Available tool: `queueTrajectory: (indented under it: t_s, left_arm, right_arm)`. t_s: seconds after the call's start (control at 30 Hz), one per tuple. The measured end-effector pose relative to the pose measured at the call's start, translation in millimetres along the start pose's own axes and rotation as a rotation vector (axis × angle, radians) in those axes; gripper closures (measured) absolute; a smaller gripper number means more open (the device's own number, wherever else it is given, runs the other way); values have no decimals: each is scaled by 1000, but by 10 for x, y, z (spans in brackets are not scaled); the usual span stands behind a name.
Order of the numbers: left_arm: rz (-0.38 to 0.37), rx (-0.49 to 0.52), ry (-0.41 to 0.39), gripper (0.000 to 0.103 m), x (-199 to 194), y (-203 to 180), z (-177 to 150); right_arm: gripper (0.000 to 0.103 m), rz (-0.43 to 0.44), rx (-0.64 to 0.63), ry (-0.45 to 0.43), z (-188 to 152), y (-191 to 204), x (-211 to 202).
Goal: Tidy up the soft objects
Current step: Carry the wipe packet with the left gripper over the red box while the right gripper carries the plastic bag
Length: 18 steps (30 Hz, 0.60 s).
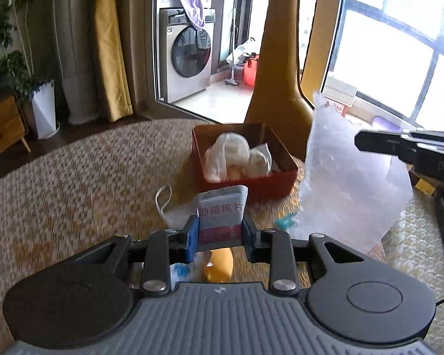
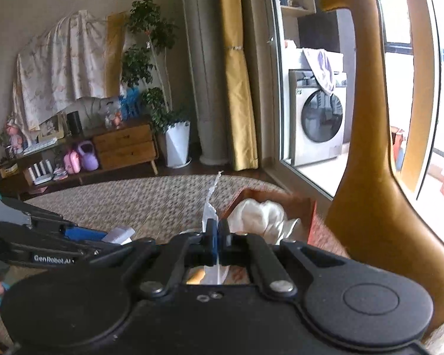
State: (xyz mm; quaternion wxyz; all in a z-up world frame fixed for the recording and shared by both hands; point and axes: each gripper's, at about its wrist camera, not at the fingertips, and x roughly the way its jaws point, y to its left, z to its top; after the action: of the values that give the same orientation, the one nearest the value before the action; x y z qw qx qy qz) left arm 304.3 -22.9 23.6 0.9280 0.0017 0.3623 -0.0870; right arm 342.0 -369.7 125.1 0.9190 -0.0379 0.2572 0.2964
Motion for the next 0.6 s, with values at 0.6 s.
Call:
queueTrajectory:
  t_s: [0.6]
  left_arm:
    - [13, 76, -16, 73, 1154, -271, 830]
  right_arm:
    - [101, -150, -36, -104, 534, -558, 984]
